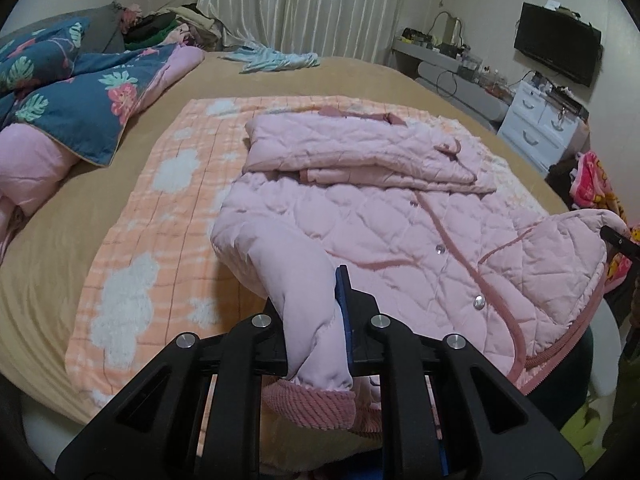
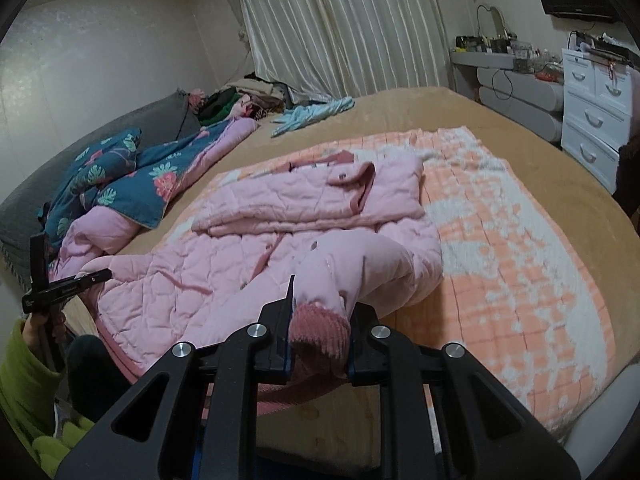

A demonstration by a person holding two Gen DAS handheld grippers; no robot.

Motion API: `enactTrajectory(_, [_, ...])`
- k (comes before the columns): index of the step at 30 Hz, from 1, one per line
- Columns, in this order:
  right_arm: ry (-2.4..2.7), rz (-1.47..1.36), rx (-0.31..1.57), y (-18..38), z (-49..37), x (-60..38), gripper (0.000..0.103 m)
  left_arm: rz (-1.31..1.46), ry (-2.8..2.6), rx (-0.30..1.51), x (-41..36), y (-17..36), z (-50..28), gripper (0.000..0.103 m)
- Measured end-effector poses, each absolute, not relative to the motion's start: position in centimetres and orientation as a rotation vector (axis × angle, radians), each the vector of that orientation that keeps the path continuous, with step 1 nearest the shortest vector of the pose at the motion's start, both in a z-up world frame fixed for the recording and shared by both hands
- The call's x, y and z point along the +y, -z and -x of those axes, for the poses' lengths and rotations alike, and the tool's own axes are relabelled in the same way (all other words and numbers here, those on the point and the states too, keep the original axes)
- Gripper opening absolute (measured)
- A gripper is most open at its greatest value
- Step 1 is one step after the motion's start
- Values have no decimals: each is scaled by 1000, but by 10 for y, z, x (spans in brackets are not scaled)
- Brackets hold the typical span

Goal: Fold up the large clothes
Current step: 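Lift the hem with both grippers and carry it toward the collar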

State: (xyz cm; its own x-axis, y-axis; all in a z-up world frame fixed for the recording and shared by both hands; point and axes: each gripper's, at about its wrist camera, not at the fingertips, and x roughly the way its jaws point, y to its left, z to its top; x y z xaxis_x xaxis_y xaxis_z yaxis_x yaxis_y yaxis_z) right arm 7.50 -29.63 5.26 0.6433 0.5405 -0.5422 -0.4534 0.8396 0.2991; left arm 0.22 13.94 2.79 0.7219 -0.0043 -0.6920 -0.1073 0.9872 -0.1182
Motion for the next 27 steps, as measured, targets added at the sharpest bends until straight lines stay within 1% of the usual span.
enactTrajectory(17, [-558,-223,578,-98,-117,-305,14,170,-42,638,143,-90,-56,8])
enactTrajectory(27, [-553,-274,548,-114,-144,-310,14,211,-52,595,154,-110,-78,8])
